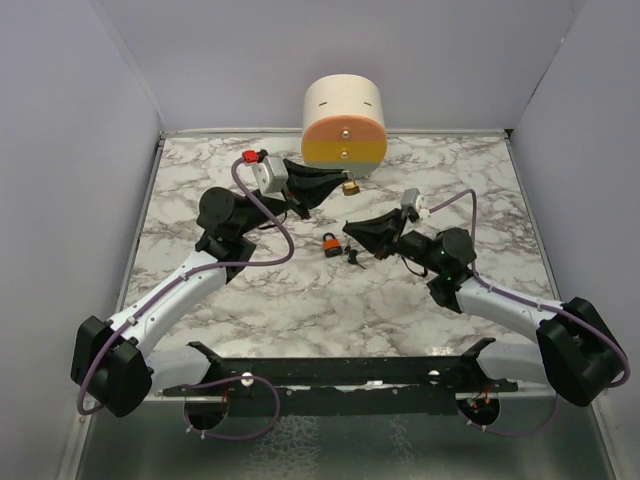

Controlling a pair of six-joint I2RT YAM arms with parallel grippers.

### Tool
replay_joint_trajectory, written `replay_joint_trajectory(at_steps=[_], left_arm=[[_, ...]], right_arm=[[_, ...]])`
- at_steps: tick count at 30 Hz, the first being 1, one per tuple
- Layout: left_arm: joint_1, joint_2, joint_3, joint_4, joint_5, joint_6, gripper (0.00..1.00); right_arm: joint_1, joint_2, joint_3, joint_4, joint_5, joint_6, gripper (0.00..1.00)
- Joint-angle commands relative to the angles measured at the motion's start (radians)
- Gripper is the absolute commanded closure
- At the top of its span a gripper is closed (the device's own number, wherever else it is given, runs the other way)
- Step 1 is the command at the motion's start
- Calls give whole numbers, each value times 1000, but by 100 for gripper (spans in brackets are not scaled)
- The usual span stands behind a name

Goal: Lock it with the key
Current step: Place the lock at the center of the board, then place the key at the center of the board.

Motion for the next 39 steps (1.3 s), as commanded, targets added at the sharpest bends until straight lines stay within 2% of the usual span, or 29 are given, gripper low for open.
replay_joint_trajectory(at_steps=[1,3,8,12,19,26,31,39], left_arm=[[-2,-25,-7,68,-53,5,100],[-2,-27,-2,-11,-69,48,100],[6,-38,-20,-233,-214,147,100],[52,-19,-48,-338,-285,156,100],[149,63,-164,-333,-312,61,100],[260,149,-356,-161,-285,-64,100],[317,208,-430,-87,-253,-96,100],[348,237,-474,-76,-242,-93,100]], right_arm=[[13,-7,4,-29,42,-32,99],[13,-20,5,-60,70,-45,98],[13,-61,4,-167,205,-78,99],[13,-75,-2,-196,258,-77,99],[13,-26,63,-298,271,-65,99],[43,83,106,-302,270,-78,99],[114,192,188,-323,310,-123,99],[164,383,310,-339,287,-105,98]])
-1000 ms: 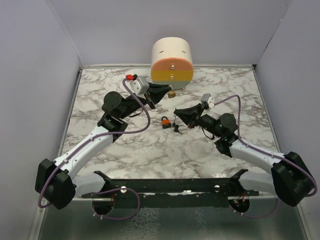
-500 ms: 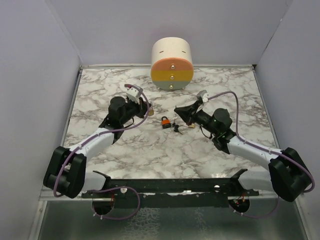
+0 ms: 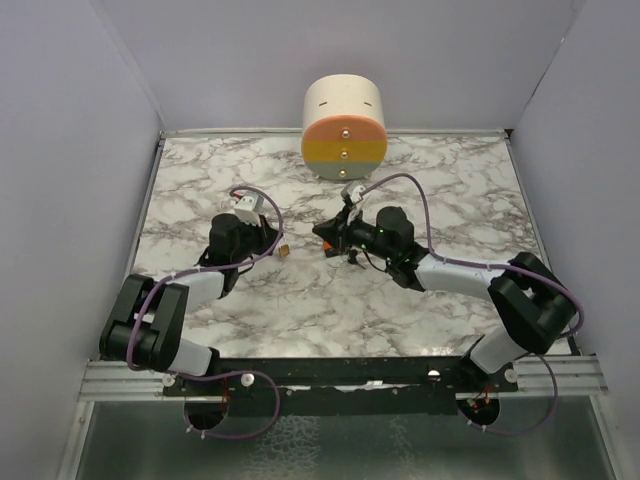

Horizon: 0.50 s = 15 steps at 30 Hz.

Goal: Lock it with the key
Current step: Place the key at the center of the board.

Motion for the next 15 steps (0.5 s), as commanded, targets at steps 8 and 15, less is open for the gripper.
replay_joint_trajectory(at_steps=[8,15], left_arm=[[33,113,65,-80,55,38,100],[35,180,112,-136,57,57,100]], right_arm=[[28,234,147,-34,-9,32,99],[43,340,220,-54,-32,40,99]])
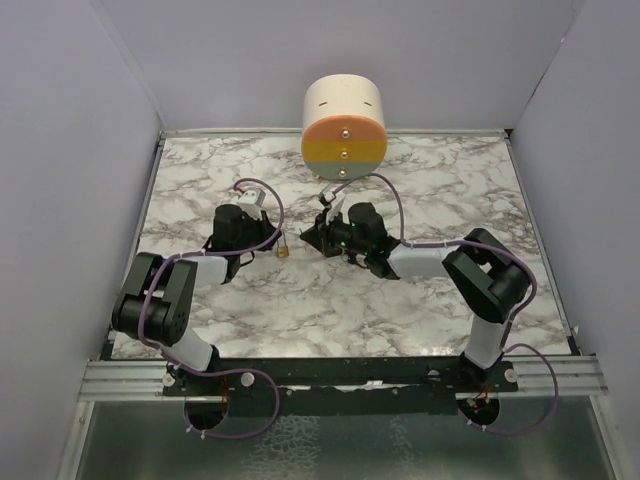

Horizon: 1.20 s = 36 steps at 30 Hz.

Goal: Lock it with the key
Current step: Place the key at the center of the board.

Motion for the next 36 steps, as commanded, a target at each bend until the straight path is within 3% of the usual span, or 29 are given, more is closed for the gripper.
replay_joint_trajectory(at_steps=[1,13,27,33,36], left_arm=[[1,48,36,-112,24,44,100],[0,105,90,-215,-5,54,99],[1,92,106,-228,-54,48,78],[1,68,115,-214,-71,39,71],[2,40,116,-214,-83,37,68]], right_arm=[[15,64,61,-15,-22,15,99],[15,206,142,-24,-16,43,99],[15,274,173,-51,-1,47,98],[15,278,170,-56,5,44,88],[15,266,166,-55,16,36,78]])
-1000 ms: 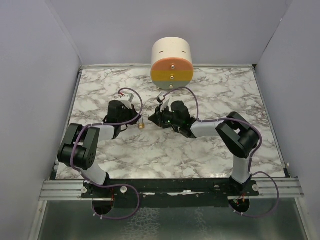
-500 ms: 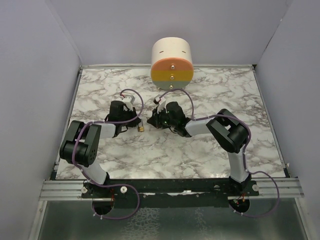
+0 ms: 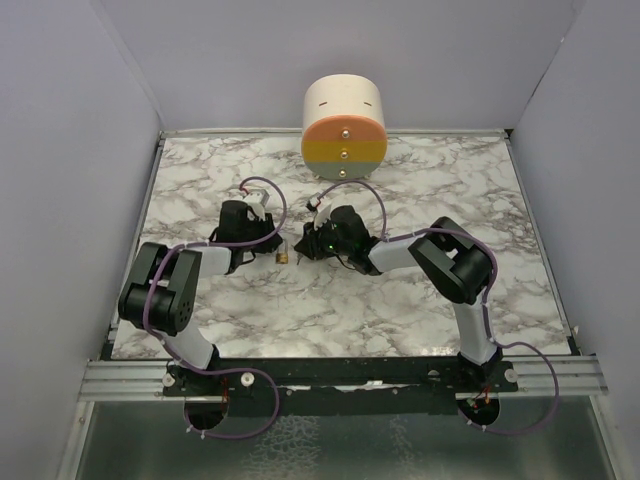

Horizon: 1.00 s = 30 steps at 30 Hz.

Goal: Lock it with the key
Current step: Place the key at the center of the board, then reset both arms

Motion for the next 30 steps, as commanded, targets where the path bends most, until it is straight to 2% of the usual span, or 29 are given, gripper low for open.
replay_joint_trajectory(at_steps=[1,12,13,14,15,16,20,23,26,29,30], left_arm=[[1,-61,13,-18,-53,5,67],[0,-261,14,-6,-167,22,50],[1,-274,20,-5,-170,26,45],[1,-287,27,-6,-172,30,32],[0,-297,33,-6,-175,35,6],[1,-306,37,-6,-182,42,1],[2,-338,38,-10,-234,77,1],[12,-361,44,-43,-294,118,1],[40,-376,65,-95,-352,146,1],[108,-379,72,-102,-345,137,1],[229,-370,55,-51,-254,83,1]], right_arm=[[8,0,15,-2,25,-11,75],[8,-131,-21,-8,71,-78,73],[8,-156,-30,-9,85,-92,72],[8,-182,-40,-10,99,-109,72],[8,-209,-53,-10,118,-126,73],[8,-248,-68,-7,140,-141,73],[-20,-362,-142,10,238,-205,77],[-120,-446,-210,36,240,-173,80],[-279,-529,-291,75,185,-86,82],[-448,-604,-358,103,165,-24,83],[-645,-682,-412,123,123,38,82]])
